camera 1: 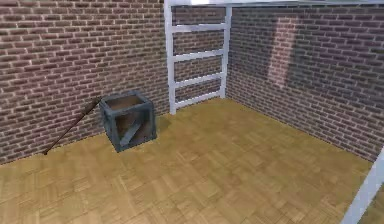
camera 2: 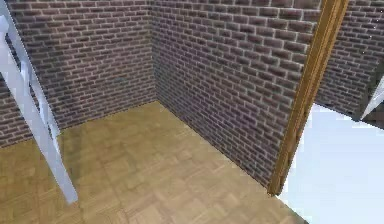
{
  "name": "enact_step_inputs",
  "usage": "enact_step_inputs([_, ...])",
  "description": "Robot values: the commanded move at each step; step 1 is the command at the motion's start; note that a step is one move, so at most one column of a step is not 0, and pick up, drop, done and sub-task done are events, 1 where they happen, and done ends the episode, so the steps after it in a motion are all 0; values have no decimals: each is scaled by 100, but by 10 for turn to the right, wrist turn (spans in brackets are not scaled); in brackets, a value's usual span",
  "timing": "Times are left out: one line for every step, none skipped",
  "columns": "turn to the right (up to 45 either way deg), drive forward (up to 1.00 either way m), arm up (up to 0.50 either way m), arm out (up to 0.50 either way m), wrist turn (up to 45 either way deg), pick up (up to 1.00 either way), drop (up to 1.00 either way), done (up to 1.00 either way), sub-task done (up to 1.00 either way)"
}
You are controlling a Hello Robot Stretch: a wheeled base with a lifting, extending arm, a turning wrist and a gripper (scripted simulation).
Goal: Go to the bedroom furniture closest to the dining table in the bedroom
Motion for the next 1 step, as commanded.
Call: enact_step_inputs([450,0,0,0,0,0,0,0,0])
